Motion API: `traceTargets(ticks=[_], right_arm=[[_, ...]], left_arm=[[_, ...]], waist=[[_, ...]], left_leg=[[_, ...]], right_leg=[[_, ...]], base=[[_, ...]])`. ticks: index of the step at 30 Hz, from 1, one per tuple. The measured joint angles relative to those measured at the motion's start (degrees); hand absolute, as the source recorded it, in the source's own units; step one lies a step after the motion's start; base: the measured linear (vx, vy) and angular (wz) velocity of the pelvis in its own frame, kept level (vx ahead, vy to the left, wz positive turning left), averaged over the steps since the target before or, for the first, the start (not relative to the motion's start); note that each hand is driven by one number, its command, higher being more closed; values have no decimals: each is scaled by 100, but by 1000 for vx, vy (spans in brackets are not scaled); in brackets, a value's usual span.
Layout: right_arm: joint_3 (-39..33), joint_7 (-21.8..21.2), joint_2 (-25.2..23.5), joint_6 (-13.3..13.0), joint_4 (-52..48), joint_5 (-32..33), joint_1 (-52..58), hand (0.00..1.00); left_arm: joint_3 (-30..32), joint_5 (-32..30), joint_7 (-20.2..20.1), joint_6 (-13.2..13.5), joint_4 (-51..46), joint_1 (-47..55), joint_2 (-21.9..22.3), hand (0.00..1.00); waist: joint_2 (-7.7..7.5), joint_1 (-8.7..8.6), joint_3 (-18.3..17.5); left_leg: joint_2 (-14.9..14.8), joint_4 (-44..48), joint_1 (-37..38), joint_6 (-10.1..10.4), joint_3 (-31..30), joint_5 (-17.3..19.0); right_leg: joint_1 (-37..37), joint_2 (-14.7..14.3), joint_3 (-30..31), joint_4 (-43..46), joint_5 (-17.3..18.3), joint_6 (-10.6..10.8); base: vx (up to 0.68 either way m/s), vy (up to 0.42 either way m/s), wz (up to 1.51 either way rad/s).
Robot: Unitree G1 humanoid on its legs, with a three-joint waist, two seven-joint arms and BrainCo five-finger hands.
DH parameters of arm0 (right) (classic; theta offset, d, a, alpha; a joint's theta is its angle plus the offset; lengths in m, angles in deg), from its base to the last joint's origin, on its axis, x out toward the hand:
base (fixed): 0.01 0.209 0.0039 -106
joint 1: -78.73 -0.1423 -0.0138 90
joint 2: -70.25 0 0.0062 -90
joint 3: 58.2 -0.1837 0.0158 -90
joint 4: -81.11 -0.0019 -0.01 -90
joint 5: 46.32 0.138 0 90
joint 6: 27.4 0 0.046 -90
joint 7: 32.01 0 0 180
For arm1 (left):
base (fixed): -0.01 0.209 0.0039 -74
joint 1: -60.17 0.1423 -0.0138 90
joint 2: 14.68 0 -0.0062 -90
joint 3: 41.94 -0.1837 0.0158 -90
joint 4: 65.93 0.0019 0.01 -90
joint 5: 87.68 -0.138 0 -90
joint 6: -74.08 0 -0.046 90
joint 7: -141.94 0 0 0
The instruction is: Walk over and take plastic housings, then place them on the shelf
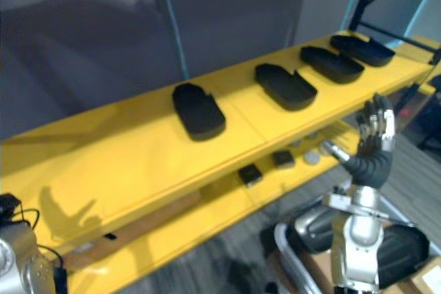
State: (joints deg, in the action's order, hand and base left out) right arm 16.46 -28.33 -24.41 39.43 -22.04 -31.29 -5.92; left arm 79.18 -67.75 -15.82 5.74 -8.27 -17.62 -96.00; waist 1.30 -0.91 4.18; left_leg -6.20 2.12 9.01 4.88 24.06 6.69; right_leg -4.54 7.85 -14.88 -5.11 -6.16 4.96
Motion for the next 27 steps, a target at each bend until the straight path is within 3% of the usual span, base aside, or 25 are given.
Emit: traceTargets(ticks=[5, 9, 14, 16, 19, 24, 26, 27], right_arm=[[0, -6, -1, 112, 19, 0, 4, 0], [31, 41, 0, 235, 46, -37, 4, 0], [69, 498, 2, 544, 143, -466, 11, 0], [-143, 624, 3, 610, 124, -482, 181, 0], [-953, 799, 1, 605, -1, -462, 619, 0], [-1724, 450, -5, 165, -224, 266, 1122, 0], [-1585, 213, 7, -20, -399, 351, 1086, 0], [-1336, 2, 68, -138, -489, 392, 988, 0]], left_arm=[[-24, 55, -378, 197, -7, 35, 115, 0], [-165, 275, -935, 207, -82, 9, 112, 0], [-828, 665, -1459, 305, -148, -50, 89, 0], [-1204, 675, -1460, 329, -132, -132, 89, 0], [-1823, 664, -1435, 340, 166, -435, 84, 0], [-2320, 346, -838, 160, 842, -1489, -145, 0], [-2321, 117, -676, 12, 862, -1700, -173, 0], [-2273, -35, -548, -101, 827, -1644, -170, 0]], waist=[[0, 38, -7], [-36, 11, -24], [-153, -6, -32], [-182, -109, -13], [-170, -434, 2], [-77, -988, 215], [-106, -956, 263], [-85, -869, 292]], left_leg=[[-25, -123, -20, 53, -61, -149], [-25, -168, -89, 63, -150, -192], [-27, -172, -28, 91, 191, -168], [-50, -161, 114, 120, 488, -96], [-96, -41, 369, 172, 1015, 125], [-198, 352, 597, 213, 1749, 500], [-270, 946, 505, 92, 1378, 625], [-344, 1571, 248, -147, 633, 761]], right_leg=[[24, -16, -105, 0, 5, -9], [62, -35, -212, 48, -23, 19], [253, -120, 153, 50, -80, 3], [280, -181, 435, 51, -102, 3], [318, -290, 941, 52, -143, 13], [431, -446, 1720, 51, -202, 36], [527, -508, 2092, 50, -250, -15], [568, -567, 2335, 51, -272, -41]], base=[[-22, -28, 11], [48, -8, 11], [41, 7, -28], [13, 8, -80], [-6, 13, -92], [-80, 6, -90], [-65, -78, -106], [-44, -107, -122]])
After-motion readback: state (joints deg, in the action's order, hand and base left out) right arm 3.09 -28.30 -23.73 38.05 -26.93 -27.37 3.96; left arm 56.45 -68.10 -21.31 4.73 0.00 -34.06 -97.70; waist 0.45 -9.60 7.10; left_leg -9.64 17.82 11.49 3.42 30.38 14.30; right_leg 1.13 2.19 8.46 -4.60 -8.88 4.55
